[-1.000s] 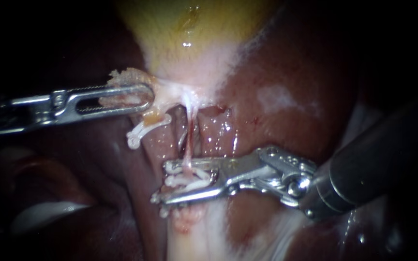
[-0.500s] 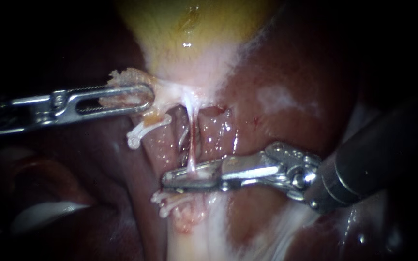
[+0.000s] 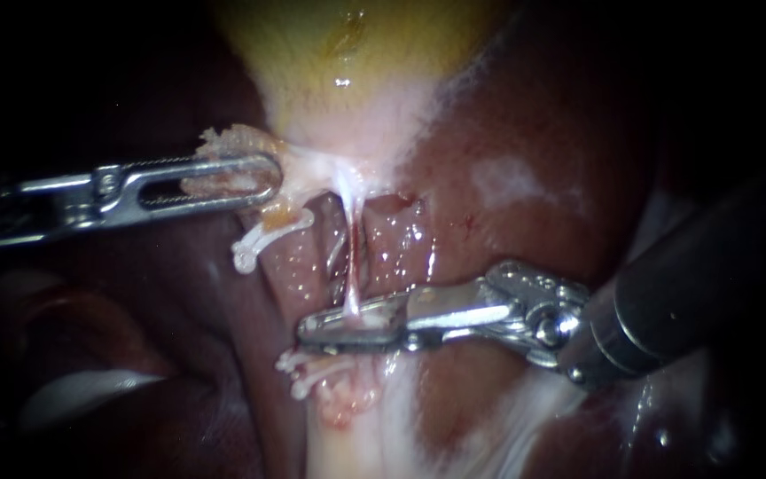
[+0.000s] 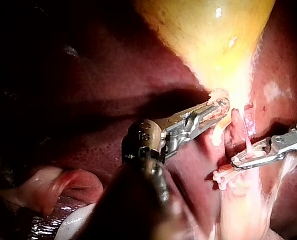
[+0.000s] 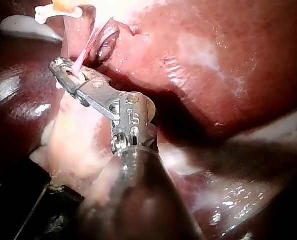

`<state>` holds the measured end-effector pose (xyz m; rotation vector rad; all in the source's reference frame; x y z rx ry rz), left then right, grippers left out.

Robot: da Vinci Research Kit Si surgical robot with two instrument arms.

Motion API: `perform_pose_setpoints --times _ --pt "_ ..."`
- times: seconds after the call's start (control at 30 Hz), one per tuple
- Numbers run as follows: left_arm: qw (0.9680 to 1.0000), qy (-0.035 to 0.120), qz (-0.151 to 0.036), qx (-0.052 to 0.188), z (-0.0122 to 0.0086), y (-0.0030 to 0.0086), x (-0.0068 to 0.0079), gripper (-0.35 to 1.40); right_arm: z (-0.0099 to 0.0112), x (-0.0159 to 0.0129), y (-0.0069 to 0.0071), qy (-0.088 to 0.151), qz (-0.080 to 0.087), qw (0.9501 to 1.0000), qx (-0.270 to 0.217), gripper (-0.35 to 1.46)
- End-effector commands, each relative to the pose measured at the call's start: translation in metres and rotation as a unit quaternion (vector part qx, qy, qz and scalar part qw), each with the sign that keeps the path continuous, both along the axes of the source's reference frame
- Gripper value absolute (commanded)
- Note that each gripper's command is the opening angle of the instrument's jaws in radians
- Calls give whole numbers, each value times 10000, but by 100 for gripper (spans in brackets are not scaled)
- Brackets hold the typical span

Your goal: Clipping second clip right tube

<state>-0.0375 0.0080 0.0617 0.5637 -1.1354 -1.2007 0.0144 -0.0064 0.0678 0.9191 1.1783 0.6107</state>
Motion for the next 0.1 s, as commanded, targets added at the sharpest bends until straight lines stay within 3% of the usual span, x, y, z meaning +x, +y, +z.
perform_pose_setpoints --times 0.03,0.1 --pt "10000 -1 0 0 0 0 0 -3 0 0 0 1 0 10000 1 -35" --pt "10000 -1 0 -1 0 0 0 -3 0 0 0 1 0 10000 1 -35"
